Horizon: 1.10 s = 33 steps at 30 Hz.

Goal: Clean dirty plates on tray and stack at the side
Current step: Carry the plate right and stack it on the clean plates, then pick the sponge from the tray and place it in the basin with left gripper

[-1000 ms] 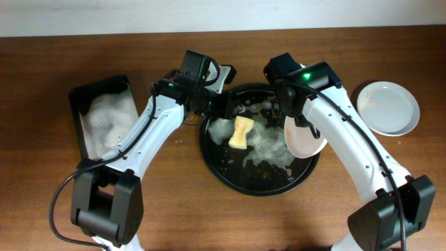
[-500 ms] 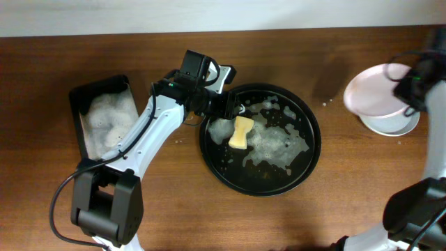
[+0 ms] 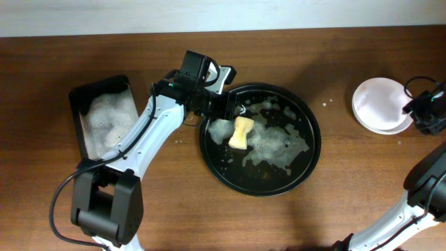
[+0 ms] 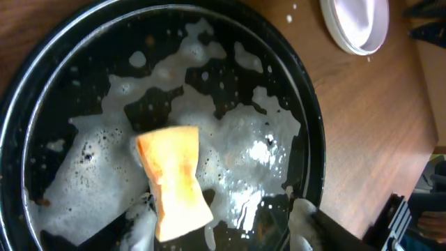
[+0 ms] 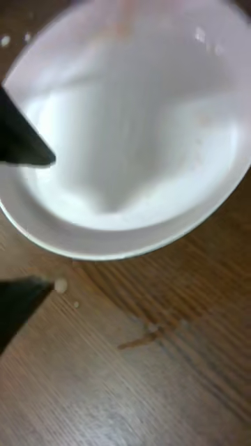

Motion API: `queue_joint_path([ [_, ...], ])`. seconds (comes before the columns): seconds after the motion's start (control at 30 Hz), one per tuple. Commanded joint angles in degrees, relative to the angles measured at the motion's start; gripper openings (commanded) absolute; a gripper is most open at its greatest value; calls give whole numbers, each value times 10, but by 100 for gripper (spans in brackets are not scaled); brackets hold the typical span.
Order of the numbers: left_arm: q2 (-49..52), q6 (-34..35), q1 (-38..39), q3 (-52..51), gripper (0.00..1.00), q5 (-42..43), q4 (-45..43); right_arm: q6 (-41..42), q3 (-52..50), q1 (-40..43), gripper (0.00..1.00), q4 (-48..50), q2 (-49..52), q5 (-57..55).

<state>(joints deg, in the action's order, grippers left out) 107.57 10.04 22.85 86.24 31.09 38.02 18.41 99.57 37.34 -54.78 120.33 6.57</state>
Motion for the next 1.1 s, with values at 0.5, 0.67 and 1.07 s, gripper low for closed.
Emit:
queue_joint_path([
  [0.5, 104, -31, 130, -25, 63, -278, -15, -98, 15, -198, 56, -205, -276, 131],
  [0.67, 124, -26, 130, -23, 35, -276, -29, -99, 15, -202, 56, -213, -276, 131],
  [1.07, -37, 13, 39, 128, 0, -373, 212, -107, 15, -202, 55, -222, -276, 131],
])
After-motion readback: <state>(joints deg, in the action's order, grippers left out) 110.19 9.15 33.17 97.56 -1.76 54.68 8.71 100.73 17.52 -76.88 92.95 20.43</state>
